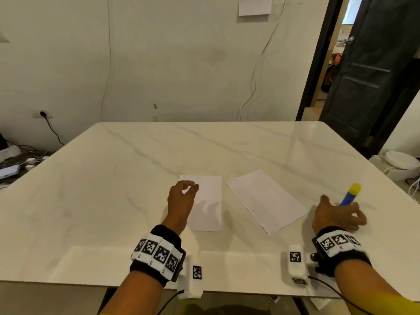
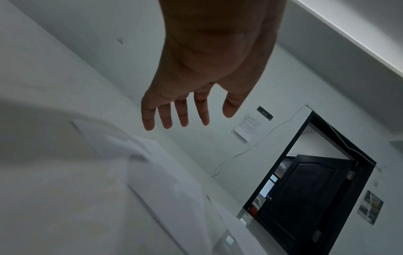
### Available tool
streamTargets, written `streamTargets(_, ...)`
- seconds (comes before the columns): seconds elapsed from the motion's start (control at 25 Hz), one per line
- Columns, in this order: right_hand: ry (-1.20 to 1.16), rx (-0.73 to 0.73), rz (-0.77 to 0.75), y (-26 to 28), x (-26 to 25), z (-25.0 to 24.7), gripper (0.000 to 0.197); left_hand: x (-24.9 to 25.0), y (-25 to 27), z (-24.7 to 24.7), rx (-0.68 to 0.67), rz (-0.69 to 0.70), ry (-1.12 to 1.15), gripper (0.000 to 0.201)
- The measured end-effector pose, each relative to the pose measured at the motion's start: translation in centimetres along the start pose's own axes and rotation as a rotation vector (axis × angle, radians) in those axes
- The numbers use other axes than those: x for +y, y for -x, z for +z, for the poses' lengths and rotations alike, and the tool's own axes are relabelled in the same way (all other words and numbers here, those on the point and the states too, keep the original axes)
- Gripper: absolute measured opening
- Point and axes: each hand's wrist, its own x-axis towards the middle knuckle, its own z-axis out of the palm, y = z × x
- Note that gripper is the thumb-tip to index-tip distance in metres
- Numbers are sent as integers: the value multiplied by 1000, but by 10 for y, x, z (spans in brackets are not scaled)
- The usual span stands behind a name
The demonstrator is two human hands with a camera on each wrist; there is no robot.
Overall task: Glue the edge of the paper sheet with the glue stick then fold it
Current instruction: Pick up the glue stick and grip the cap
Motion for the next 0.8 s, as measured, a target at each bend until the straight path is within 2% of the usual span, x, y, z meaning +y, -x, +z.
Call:
streamTargets(0.2,100,65,57,-34,2,19,60,22,-47,16,-132,-31,157,15)
streamTargets(0.32,92,29,108,-50,5,23,62,28,-68,26,-233,5,223,18)
streamTargets(0.44,192,-27,93,-55,9,29,59,26,-86,35,-339,30,267,20)
streamTargets(0.48,161,-9,64,-51,4,32,55,24,-88,37,-380,32,297,21)
streamTargets(0.52,23,-15,25,-40,-4,35,46,22,-90,40,-417,34,330,22)
streamTargets(0.56,-201,-85,-16,-25,-14,40,32,20,-91,41,-449,37,363,22)
streamTargets(0.64,-483,-476,-113,17,-43,51,11,15,-92,45,-517,69,373,23)
streamTargets(0.72,-445,-922,-258,53,-63,62,12,10,-91,46,-600,84,379,36)
streamTargets(0.8,-298,-1215,-346,74,-74,74,14,4,-92,42,-668,100,408,44)
